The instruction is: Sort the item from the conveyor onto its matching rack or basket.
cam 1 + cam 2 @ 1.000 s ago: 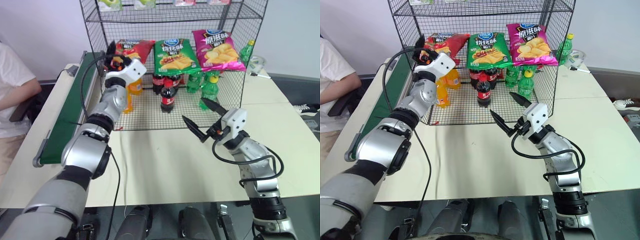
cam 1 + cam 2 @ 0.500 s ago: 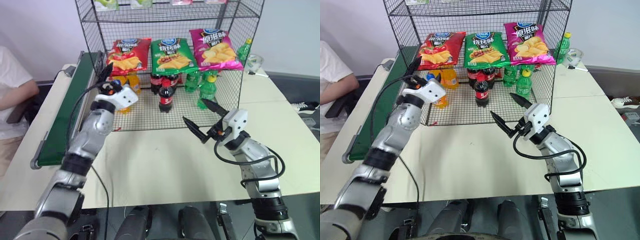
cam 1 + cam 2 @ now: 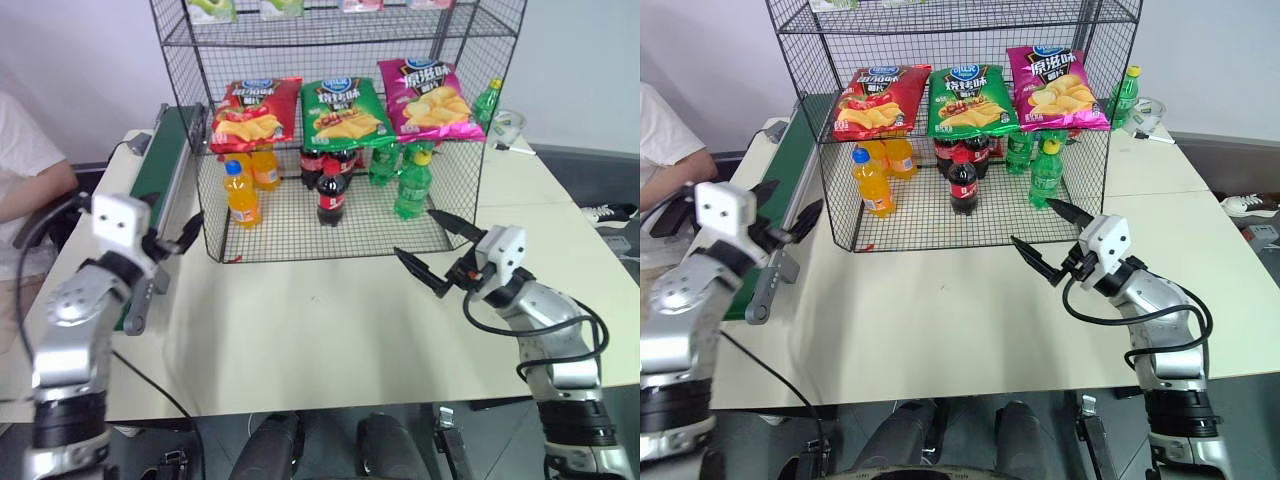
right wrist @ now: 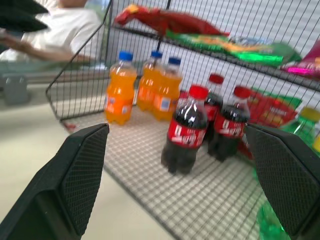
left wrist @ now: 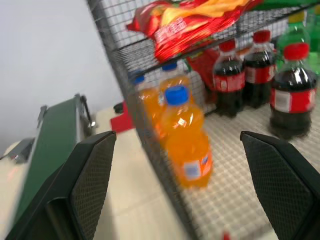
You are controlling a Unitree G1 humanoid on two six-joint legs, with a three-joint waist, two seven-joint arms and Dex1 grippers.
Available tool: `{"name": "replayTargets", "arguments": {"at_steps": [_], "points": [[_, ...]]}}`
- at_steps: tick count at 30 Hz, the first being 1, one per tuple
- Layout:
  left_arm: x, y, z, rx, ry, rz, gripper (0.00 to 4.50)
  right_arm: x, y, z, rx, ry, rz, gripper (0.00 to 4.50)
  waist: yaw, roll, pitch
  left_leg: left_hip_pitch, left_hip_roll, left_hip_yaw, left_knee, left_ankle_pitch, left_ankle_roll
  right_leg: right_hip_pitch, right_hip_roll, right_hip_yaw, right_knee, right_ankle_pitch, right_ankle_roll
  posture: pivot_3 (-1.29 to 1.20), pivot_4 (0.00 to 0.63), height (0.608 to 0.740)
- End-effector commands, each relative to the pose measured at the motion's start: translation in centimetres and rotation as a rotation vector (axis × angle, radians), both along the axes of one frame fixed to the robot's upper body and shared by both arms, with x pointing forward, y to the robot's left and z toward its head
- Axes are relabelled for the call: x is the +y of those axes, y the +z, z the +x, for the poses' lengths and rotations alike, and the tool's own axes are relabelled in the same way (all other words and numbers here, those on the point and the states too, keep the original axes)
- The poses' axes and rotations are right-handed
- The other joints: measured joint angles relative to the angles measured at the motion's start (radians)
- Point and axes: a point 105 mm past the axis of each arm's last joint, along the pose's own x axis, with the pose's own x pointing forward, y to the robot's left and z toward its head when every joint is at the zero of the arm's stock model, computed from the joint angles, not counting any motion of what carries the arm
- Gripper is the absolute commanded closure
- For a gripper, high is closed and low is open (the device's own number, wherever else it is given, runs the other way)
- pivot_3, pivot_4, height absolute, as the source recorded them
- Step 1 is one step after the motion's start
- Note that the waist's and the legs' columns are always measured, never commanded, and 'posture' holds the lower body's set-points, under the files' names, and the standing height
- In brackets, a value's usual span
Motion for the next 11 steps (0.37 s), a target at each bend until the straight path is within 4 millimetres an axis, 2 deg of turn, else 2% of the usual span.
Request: {"name": "replayTargets", "arguments": {"at_steps": [1, 7, 11], "points": [[0.9, 0.3, -1.8, -0.042, -0.01, 0.154, 0.34, -1.8, 1.2, -1.5, -0.027, 0.009, -0.042, 0.0, 0.006, 0.0, 0.0, 0.0, 0.0, 0.0, 0.0, 0.0, 0.0, 0.001, -0.002, 0.0, -0.001, 0.0, 0.0, 0.0, 0.15, 0.74], [3.5, -1.7, -4.1, 0.045, 0.018, 0.153, 0.34, -5.3, 0.8, -3.3, 0.041, -0.021, -0.118, 0.0, 0.023, 0.0, 0.0, 0.002, 0.0, 0.001, 0.0, -0.001, 0.001, 0.003, -0.004, 0.0, -0.001, -0.002, -0.003, 0.0, 0.15, 0.74], [5.9, -2.8, -5.6, 0.106, 0.001, 0.271, 0.34, -7.1, 0.9, -3.6, 0.056, -0.049, -0.158, 0.0, 0.022, 0.0, 0.0, 0.002, 0.0, 0.002, 0.0, -0.001, 0.002, 0.003, -0.005, 0.0, -0.002, -0.002, -0.003, 0.0, 0.15, 0.74]]}}
